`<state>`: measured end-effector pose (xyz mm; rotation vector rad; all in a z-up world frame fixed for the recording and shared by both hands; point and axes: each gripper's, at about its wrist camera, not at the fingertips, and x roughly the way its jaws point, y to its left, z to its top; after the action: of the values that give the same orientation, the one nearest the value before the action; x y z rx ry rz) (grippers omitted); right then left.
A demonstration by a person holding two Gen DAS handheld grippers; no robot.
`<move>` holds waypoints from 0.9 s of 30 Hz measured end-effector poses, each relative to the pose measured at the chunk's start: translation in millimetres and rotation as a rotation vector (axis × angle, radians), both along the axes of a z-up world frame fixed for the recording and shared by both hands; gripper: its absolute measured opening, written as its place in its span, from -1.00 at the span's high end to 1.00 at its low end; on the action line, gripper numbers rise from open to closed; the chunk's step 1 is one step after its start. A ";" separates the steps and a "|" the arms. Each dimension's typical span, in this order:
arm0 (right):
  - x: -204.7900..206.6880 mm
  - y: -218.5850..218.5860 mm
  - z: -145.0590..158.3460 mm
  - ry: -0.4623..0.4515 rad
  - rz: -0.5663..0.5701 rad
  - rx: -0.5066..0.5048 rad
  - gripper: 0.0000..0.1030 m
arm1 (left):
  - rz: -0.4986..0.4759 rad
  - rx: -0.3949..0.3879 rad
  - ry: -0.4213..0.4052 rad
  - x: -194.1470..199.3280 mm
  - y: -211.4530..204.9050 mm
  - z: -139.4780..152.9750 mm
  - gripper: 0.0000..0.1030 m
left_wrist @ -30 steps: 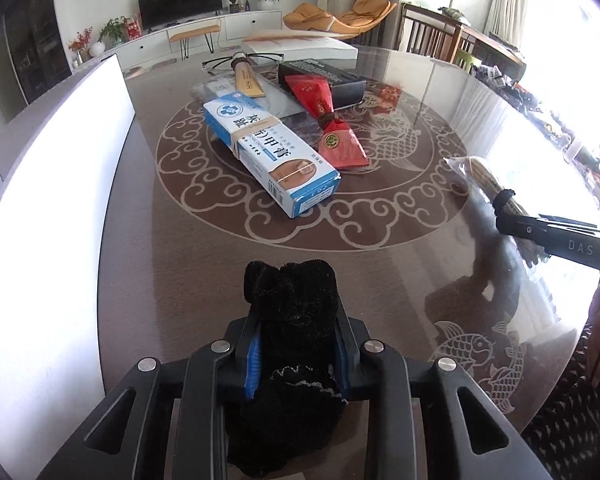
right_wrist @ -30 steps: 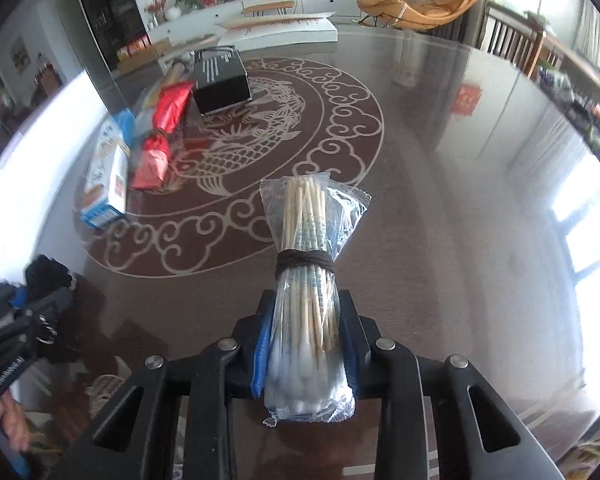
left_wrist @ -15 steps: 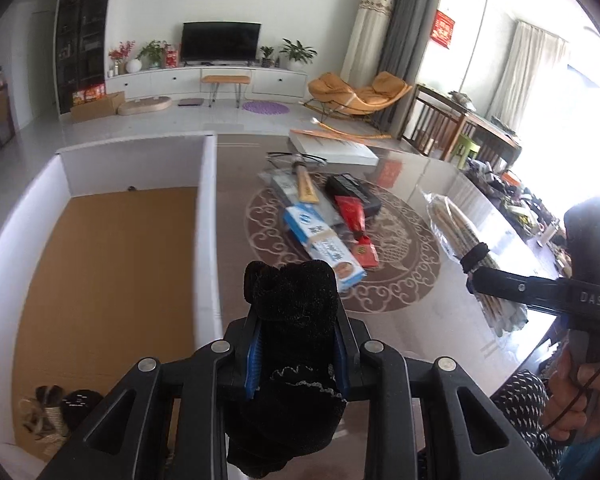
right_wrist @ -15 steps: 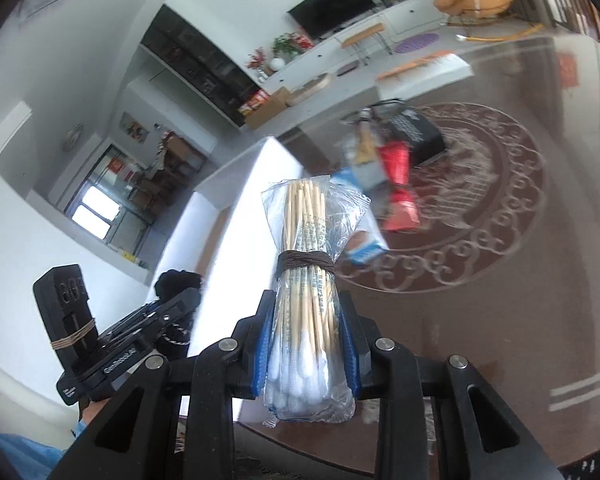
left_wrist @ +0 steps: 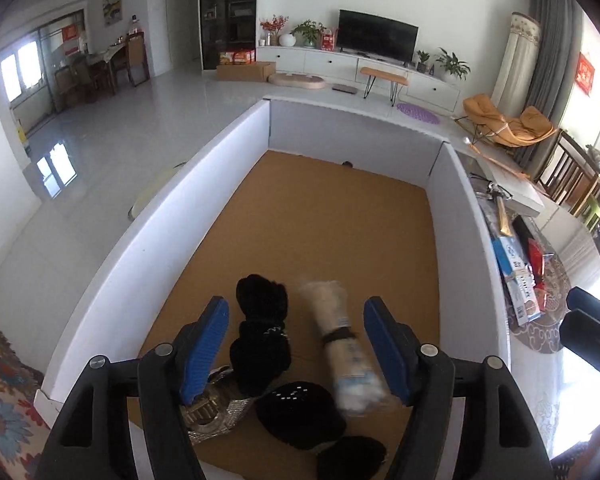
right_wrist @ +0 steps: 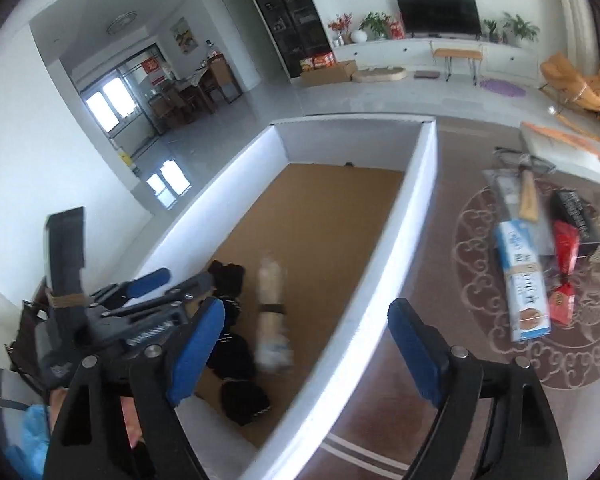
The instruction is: Organize objects
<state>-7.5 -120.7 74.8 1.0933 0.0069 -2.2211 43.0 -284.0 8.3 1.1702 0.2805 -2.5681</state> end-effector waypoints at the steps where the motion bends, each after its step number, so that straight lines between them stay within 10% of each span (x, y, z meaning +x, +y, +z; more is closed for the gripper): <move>1: 0.3 16.1 -2.1 0.045 -0.048 0.034 -0.79 | -0.025 -0.005 0.018 -0.7 12.4 4.7 -0.42; 5: -0.2 102.8 -28.6 0.129 -0.300 0.131 -1.00 | -0.216 0.081 0.097 -8.1 85.4 25.0 -0.52; 13: -20.0 267.2 -112.3 -0.017 -0.704 0.250 -1.00 | -0.575 0.183 0.027 -26.6 258.4 -4.6 -0.95; 27: -3.5 307.9 -123.7 -0.048 -0.803 0.241 -1.00 | -0.443 -0.005 -0.097 -71.2 276.5 -108.6 -0.95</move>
<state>-11.0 187.2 -48.9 1.4594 -0.2280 -2.9549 -28.2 -7.5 -100.3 1.4912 -0.0119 -2.8619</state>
